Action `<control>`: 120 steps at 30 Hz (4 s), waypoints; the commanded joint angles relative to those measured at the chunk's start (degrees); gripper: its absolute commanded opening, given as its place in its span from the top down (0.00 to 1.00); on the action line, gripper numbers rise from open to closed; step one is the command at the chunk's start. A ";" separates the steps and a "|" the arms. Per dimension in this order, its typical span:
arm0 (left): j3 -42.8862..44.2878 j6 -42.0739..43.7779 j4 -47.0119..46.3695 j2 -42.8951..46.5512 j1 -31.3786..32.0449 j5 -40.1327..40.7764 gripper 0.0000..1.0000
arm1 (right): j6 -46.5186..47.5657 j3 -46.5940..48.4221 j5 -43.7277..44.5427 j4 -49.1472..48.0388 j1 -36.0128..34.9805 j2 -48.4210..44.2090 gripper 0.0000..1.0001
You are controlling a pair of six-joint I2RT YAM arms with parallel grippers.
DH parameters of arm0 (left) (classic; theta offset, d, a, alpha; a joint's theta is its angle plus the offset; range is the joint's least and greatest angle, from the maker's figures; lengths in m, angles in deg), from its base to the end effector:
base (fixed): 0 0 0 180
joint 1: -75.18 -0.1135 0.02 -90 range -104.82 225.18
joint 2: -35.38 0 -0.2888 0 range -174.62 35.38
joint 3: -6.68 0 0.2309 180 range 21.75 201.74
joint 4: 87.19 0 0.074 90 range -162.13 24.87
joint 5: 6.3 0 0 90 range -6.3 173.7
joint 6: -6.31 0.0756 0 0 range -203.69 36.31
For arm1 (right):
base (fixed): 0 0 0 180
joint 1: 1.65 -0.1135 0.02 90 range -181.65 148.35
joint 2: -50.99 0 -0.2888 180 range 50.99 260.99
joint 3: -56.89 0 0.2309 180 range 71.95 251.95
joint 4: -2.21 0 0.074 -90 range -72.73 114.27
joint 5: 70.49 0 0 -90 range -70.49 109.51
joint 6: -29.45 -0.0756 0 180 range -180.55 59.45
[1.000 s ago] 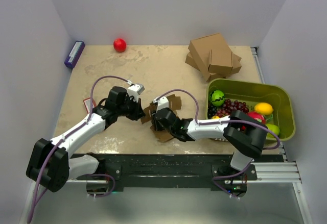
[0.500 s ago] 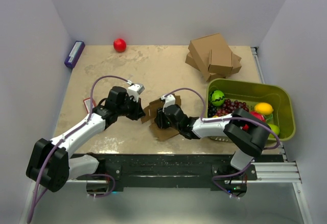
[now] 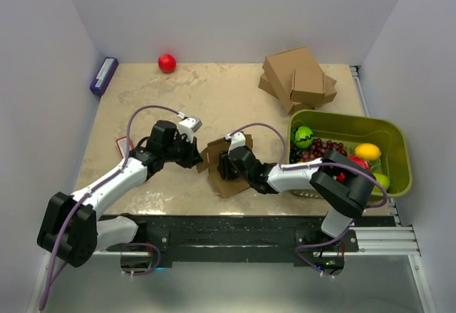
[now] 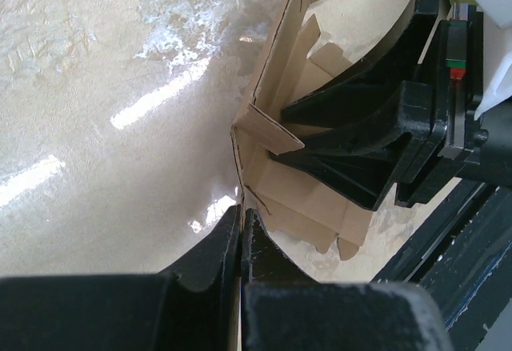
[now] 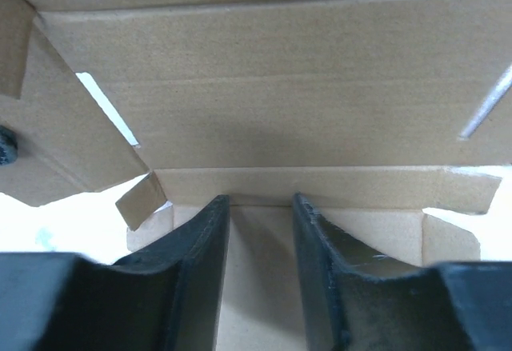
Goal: Fold the paper box
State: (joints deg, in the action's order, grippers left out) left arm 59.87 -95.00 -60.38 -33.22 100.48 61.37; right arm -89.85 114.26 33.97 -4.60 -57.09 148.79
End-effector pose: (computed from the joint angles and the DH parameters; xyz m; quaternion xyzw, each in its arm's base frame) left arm 0.2082 -0.1302 0.2243 0.1871 0.8808 -0.2929 0.3216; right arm 0.2184 0.2837 0.1684 -0.1398 0.8652 0.2339 0.4210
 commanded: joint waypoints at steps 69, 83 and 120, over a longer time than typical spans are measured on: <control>0.10 8.41 -0.32 6.99 10.65 12.66 1.00 | -51.30 5.51 -0.48 10.53 13.25 -12.46 0.52; 0.89 5.69 1.08 5.23 12.05 13.63 0.78 | -52.00 1.29 -1.10 10.27 13.25 -12.02 0.93; -15.19 -13.21 -25.63 1.71 12.40 15.65 0.38 | -47.26 -8.11 -1.98 -7.39 13.25 -13.51 1.00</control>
State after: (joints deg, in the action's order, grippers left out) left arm 45.80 -109.69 -79.74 -31.28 112.37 81.15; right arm -140.18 108.38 31.74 -3.83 -44.00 137.05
